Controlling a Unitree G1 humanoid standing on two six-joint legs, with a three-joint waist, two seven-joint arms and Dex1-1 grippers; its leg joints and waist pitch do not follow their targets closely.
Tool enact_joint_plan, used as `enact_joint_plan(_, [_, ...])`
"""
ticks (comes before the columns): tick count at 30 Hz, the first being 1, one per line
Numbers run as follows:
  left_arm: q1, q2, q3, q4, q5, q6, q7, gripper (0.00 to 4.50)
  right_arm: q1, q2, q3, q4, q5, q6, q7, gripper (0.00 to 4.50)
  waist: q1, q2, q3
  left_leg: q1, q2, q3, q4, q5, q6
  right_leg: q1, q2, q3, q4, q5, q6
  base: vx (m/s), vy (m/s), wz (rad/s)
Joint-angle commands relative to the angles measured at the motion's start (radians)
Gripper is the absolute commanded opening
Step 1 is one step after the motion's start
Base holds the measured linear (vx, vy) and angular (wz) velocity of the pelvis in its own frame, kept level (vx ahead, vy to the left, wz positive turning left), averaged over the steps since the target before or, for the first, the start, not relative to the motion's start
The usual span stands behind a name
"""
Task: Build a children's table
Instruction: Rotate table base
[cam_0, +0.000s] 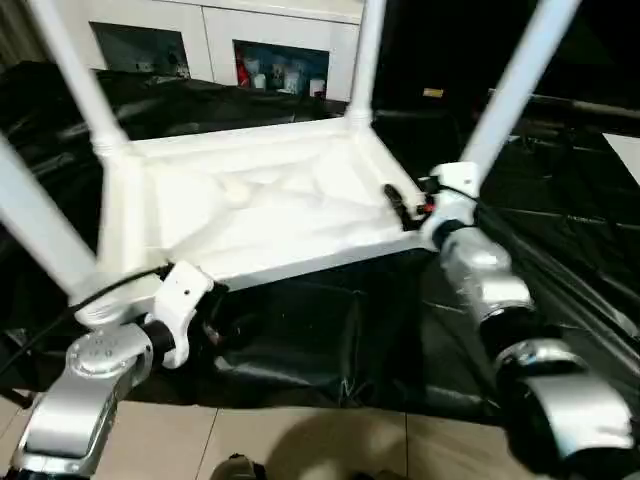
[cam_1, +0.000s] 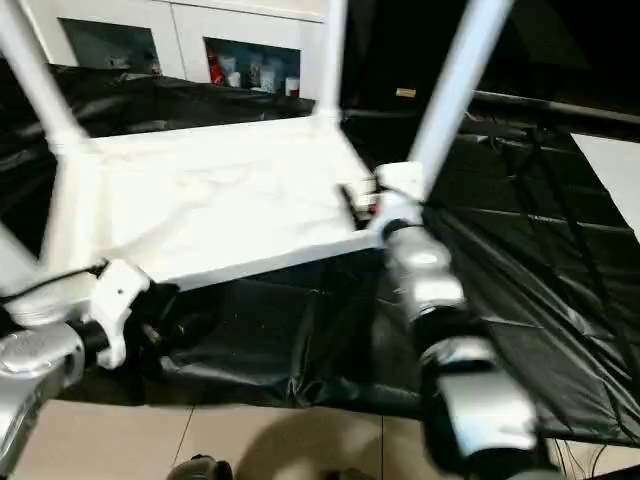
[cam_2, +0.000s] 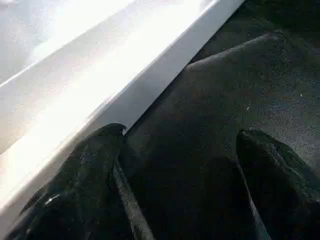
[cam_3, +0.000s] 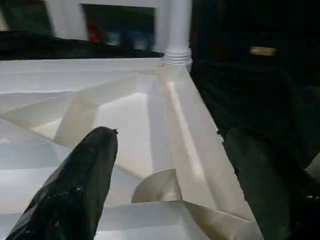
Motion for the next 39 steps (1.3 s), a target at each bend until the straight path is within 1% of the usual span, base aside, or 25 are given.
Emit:
enact_joint_plan(1, [0.003,0.01,0.021,-0.011,-0.006,-0.012,0.001,4.46,-0.025,-0.057,-0.049,0.033,-0.009,-0.026,-0.041,3.75,-0.007,0.02,-0.093,0.03,0.034,-0.018,-0.064,-0.278,-0.019,0.037,-0.066,0.043,-0.076,-0.242,-0.175,0.0,0.0,0.0])
enact_joint_plan(2, [0.009,0.013,0.016,-0.022,-0.014,-0.013,-0.015,4.49,-0.032,-0.071,-0.049,0.047,-0.012,-0.028,-0.043,3.75,-0.005,0.019,-0.092,0.031,0.034,-0.017,-0.064,-0.279,-0.019,0.036,-0.066,0.043,-0.077,-0.245,-0.173,0.0,0.0,0.0])
enact_joint_plan(3, [0.014,0.016,0.012,-0.031,-0.019,-0.017,-0.025,4.49,-0.04,-0.082,-0.049,0.061,-0.015,-0.031,-0.046,3.75,-0.003,0.031,-0.092,0.029,0.034,-0.02,-0.064,-0.28,-0.021,0.037,-0.067,0.043,-0.073,-0.244,-0.174,0.0,0.0,0.0])
enact_joint_plan(5, [0.024,0.018,0.008,-0.045,-0.03,-0.024,-0.04,4.49,-0.054,-0.1,-0.053,0.086,-0.017,-0.034,-0.049,3.75,-0.007,0.021,-0.092,0.025,0.033,-0.02,-0.064,-0.285,-0.019,0.041,-0.065,0.04,-0.074,-0.248,-0.173,0.0,0.0,0.0])
enact_joint_plan(9, [0.058,0.031,0.041,-0.057,-0.057,-0.061,-0.054,4.49,-0.089,-0.132,-0.053,0.143,-0.029,-0.057,-0.045,3.75,-0.012,0.014,-0.093,0.019,0.032,-0.018,-0.06,-0.275,-0.006,0.041,-0.067,0.04,-0.076,-0.262,-0.172,0.0,0.0,0.0])
enact_joint_plan(14, [0.116,0.067,0.094,-0.067,-0.09,-0.096,-0.092,4.49,-0.101,-0.14,-0.056,0.164,-0.042,-0.073,-0.034,3.75,-0.017,0.019,-0.091,0.021,0.033,-0.018,-0.06,-0.28,0.002,0.036,-0.064,0.04,-0.075,-0.271,-0.176,0.0,0.0,0.0])
enact_joint_plan(15, [0.192,0.092,0.164,-0.094,-0.157,-0.095,-0.16,4.49,-0.102,-0.139,-0.053,0.164,-0.043,-0.086,-0.011,3.75,-0.018,0.018,-0.091,0.019,0.035,-0.019,-0.06,-0.288,0.001,0.038,-0.066,0.039,-0.075,-0.278,-0.181,0.0,0.0,0.0])
enact_joint_plan(17, [0.218,0.101,0.188,-0.104,-0.182,-0.095,-0.183,4.49,-0.103,-0.138,-0.052,0.166,-0.044,-0.092,-0.003,3.75,-0.02,0.017,-0.091,0.018,0.034,-0.019,-0.059,-0.286,0.002,0.037,-0.065,0.04,-0.074,-0.274,-0.183,0.0,0.0,0.0])
enact_joint_plan(19, [0.33,0.137,0.295,-0.117,-0.248,-0.113,-0.273,4.49,-0.088,-0.115,-0.033,0.156,-0.046,-0.108,0.071,3.75,-0.023,0.015,-0.087,0.02,0.035,-0.018,-0.061,-0.312,0.011,0.032,-0.064,0.041,-0.078,-0.299,-0.183,0.0,0.0,0.0])
enact_joint_plan(20, [0.345,0.143,0.309,-0.118,-0.257,-0.115,-0.285,4.49,-0.086,-0.112,-0.03,0.155,-0.047,-0.111,0.082,3.75,-0.024,0.016,-0.084,0.021,0.036,-0.019,-0.062,-0.327,0.011,0.029,-0.063,0.041,-0.079,-0.32,-0.18,0.0,0.0,0.0])
enact_joint_plan(21, [0.379,0.147,0.361,-0.135,-0.302,-0.084,-0.309,4.49,-0.073,-0.099,-0.023,0.146,-0.044,-0.113,0.115,3.75,-0.027,0.01,-0.081,0.026,0.037,-0.018,-0.065,-0.358,0.008,0.025,-0.058,0.04,-0.085,-0.357,-0.171,0.0,0.0,0.0])
enact_joint_plan(22, [0.396,0.154,0.389,-0.133,-0.319,-0.078,-0.324,4.49,-0.063,-0.09,-0.02,0.138,-0.041,-0.115,0.137,3.75,-0.025,0.011,-0.079,0.031,0.039,-0.018,-0.065,-0.38,0.003,0.02,-0.061,0.042,-0.086,-0.382,-0.172,0.0,0.0,0.0])
enact_joint_plan(23, [0.406,0.159,0.405,-0.13,-0.327,-0.076,-0.333,4.49,-0.057,-0.084,-0.018,0.132,-0.038,-0.115,0.151,3.75,-0.024,0.013,-0.078,0.028,0.038,-0.019,-0.065,-0.385,0.001,0.021,-0.063,0.044,-0.087,-0.389,-0.171,0.0,0.0,0.0])
enact_joint_plan(24, [0.435,0.176,0.463,-0.118,-0.359,-0.074,-0.364,4.5,-0.025,-0.057,-0.016,0.104,-0.019,-0.106,0.223,3.92,-0.026,0.011,-0.077,0.028,0.04,-0.02,-0.069,-0.4,-0.002,0.021,-0.062,0.044,-0.09,-0.408,-0.162,0.0,0.0,0.0])
enact_joint_plan(26, [0.439,0.18,0.497,-0.108,-0.369,-0.108,-0.364,4.5,0.0,-0.041,-0.012,0.082,-0.013,-0.107,0.257,4.02,-0.022,0.016,-0.076,0.033,0.045,-0.022,-0.075,-0.42,-0.013,0.017,-0.058,0.043,-0.09,-0.416,-0.154,0.0,0.0,0.0])
enact_joint_plan(27, [0.419,0.176,0.525,-0.095,-0.387,-0.125,-0.351,4.5,0.018,-0.033,-0.005,0.067,-0.017,-0.108,0.265,4.12,-0.02,0.005,-0.075,0.039,0.046,-0.02,-0.074,-0.442,-0.018,0.014,-0.057,0.043,-0.093,-0.428,-0.151,0.0,0.0,0.0])
enact_joint_plan(28, [0.415,0.175,0.529,-0.093,-0.39,-0.127,-0.348,4.5,0.021,-0.032,-0.003,0.065,-0.018,-0.108,0.265,4.22,-0.016,0.01,-0.076,0.041,0.045,-0.022,-0.076,-0.451,-0.026,0.013,-0.06,0.044,-0.093,-0.44,-0.149,0.0,0.0,0.0])
enact_joint_plan(29, [0.386,0.168,0.552,-0.08,-0.412,-0.138,-0.333,4.5,0.037,-0.026,0.005,0.054,-0.026,-0.104,0.263,4.33,-0.019,0.004,-0.075,0.041,0.045,-0.022,-0.077,-0.462,-0.032,0.012,-0.06,0.043,-0.093,-0.448,-0.148,0.0,0.0,0.0])
enact_joint_plan(30, [0.334,0.157,0.57,-0.063,-0.444,-0.151,-0.309,4.5,0.064,-0.022,0.021,0.042,-0.045,-0.088,0.244,4.43,-0.016,0.006,-0.074,0.043,0.043,-0.024,-0.078,-0.465,-0.035,0.012,-0.06,0.043,-0.095,-0.458,-0.142,0.0,0.0,0.0])
enact_joint_plan(31, [0.305,0.15,0.573,-0.056,-0.454,-0.155,-0.296,4.5,0.077,-0.02,0.026,0.038,-0.054,-0.076,0.231,4.48,-0.013,0.014,-0.073,0.053,0.04,-0.022,-0.075,-0.486,-0.044,0.002,-0.06,0.044,-0.1,-0.475,-0.138,0.0,0.0,0.0])
enact_joint_plan(32, [0.257,0.135,0.575,-0.046,-0.474,-0.156,-0.272,4.5,0.097,-0.019,0.029,0.035,-0.068,-0.058,0.192,4.48,-0.015,0.017,-0.07,0.054,0.039,-0.024,-0.075,-0.501,-0.05,0.001,-0.059,0.044,-0.104,-0.488,-0.134,0.0,0.0,0.0])
enact_joint_plan(33, [0.23,0.126,0.575,-0.044,-0.49,-0.148,-0.264,4.5,0.109,-0.019,0.024,0.029,-0.075,-0.047,0.162,4.48,-0.015,0.014,-0.07,0.059,0.038,-0.026,-0.075,-0.525,-0.064,0.0,-0.06,0.042,-0.107,-0.512,-0.124,-0.051,0.0,0.04])
enact_joint_plan(35, [0.175,0.111,0.56,-0.051,-0.55,-0.096,-0.26,4.5,0.141,-0.017,-0.003,0.01,-0.067,-0.019,0.085,4.48,-0.025,0.016,-0.072,0.043,0.036,-0.038,-0.085,-0.525,-0.075,0.021,-0.066,0.036,-0.099,-0.524,-0.105,-0.025,0.0,0.02])
enact_joint_plan(37, [0.163,0.108,0.552,-0.057,-0.568,-0.076,-0.262,4.5,0.152,-0.017,-0.01,0.002,-0.064,-0.01,0.066,4.48,-0.029,0.011,-0.074,0.045,0.034,-0.037,-0.082,-0.519,-0.076,0.02,-0.067,0.036,-0.103,-0.532,-0.096,0.0,0.0,0.0])
enact_joint_plan(39, [0.146,0.106,0.52,-0.078,-0.585,-0.042,-0.267,4.5,0.172,-0.016,-0.016,-0.016,-0.063,0.001,0.051,4.48,-0.037,0.006,-0.069,0.038,0.032,-0.04,-0.084,-0.52,-0.074,0.024,-0.07,0.034,-0.108,-0.576,-0.079,0.0,0.0,0.0])
